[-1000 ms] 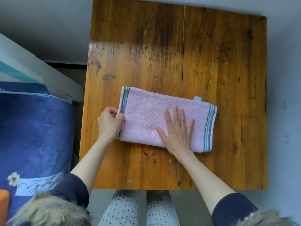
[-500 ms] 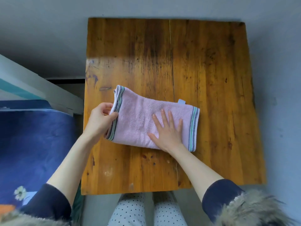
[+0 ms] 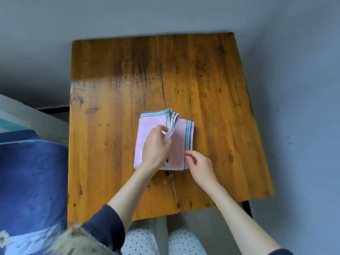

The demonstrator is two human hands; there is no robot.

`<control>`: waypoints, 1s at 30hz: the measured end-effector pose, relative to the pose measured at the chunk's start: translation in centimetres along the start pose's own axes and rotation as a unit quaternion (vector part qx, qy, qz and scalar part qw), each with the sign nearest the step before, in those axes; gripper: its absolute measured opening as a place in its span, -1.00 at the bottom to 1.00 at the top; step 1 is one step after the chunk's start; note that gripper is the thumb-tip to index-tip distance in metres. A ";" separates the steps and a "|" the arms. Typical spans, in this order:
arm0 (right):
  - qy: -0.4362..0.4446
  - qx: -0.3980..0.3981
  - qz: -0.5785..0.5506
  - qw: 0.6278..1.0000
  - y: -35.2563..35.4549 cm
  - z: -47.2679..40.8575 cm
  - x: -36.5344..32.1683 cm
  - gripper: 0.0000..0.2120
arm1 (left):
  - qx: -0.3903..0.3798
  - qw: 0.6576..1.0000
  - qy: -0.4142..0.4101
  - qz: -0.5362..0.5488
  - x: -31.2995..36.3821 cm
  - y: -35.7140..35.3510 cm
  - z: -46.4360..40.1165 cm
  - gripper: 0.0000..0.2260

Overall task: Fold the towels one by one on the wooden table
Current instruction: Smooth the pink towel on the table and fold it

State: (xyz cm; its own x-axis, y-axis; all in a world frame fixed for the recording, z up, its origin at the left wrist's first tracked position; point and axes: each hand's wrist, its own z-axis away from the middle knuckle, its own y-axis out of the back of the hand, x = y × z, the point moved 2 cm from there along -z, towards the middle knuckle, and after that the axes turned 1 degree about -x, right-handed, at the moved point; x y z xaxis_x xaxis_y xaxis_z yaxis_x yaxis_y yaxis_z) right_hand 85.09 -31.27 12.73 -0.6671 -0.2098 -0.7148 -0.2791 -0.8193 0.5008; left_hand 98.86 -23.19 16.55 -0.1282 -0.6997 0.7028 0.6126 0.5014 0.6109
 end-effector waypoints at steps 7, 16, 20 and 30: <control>-0.033 -0.086 -0.015 0.996 -0.5 0.1 2.8 -0.69 | 0.021 0.999 0.020 -0.044 0.6 -3.7 -0.8 -0.75; -0.138 -0.061 -0.184 0.971 0.2 -0.9 3.5 -0.68 | -0.067 0.993 -0.009 -0.094 0.8 -8.7 -0.3 -0.77; -0.159 -0.051 -0.219 0.961 0.7 -1.5 3.5 -0.66 | -0.084 0.993 -0.032 -0.071 0.2 -9.3 -0.7 -0.75; -0.100 0.065 -0.162 0.979 1.0 -5.0 1.2 -0.76 | 0.050 0.930 -0.235 -0.279 -3.7 -3.5 0.0 -0.66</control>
State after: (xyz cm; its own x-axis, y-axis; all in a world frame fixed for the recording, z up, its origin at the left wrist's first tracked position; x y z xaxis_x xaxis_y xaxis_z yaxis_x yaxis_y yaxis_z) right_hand 87.42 -35.03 9.92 -0.6475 0.1700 -0.7429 -0.5761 -0.7474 0.3310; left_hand 97.20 -22.32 11.83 -0.7455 -0.5774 0.3330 0.2753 0.1883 0.9427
